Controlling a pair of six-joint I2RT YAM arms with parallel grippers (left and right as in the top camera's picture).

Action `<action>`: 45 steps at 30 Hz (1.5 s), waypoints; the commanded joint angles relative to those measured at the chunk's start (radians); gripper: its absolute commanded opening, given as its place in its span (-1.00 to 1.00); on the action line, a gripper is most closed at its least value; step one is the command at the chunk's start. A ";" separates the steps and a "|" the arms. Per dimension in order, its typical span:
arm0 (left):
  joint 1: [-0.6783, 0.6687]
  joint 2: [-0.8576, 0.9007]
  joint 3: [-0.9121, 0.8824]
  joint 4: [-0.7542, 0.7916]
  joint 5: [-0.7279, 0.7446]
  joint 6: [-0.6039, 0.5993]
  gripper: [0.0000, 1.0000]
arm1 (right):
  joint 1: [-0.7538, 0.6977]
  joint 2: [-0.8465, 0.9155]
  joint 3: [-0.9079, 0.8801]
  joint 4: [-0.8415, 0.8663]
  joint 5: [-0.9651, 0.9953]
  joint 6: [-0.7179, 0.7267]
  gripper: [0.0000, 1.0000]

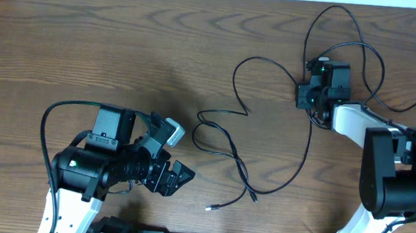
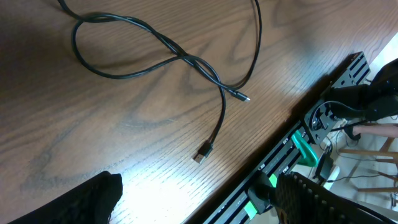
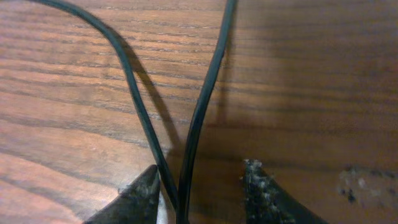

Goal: Untangle cables

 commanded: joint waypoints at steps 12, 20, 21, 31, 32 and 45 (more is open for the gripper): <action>0.003 0.000 0.002 -0.001 0.012 0.010 0.69 | 0.003 0.022 -0.005 0.045 -0.037 0.074 -0.14; 0.003 0.000 0.002 -0.002 0.012 0.009 0.69 | 0.003 0.022 -0.005 0.100 -0.033 0.103 -0.52; 0.003 0.000 0.002 -0.002 0.012 0.009 0.69 | 0.003 0.022 -0.005 0.113 -0.033 0.121 -0.52; 0.003 0.000 0.002 -0.002 0.012 0.009 0.69 | 0.003 0.023 -0.005 0.155 -0.033 0.176 -0.50; 0.003 0.000 0.002 -0.002 0.012 0.009 0.70 | 0.003 0.023 -0.005 0.154 -0.033 0.176 -0.50; 0.003 0.000 0.002 -0.003 0.013 0.009 0.69 | 0.007 0.032 -0.005 0.153 0.001 0.179 -0.55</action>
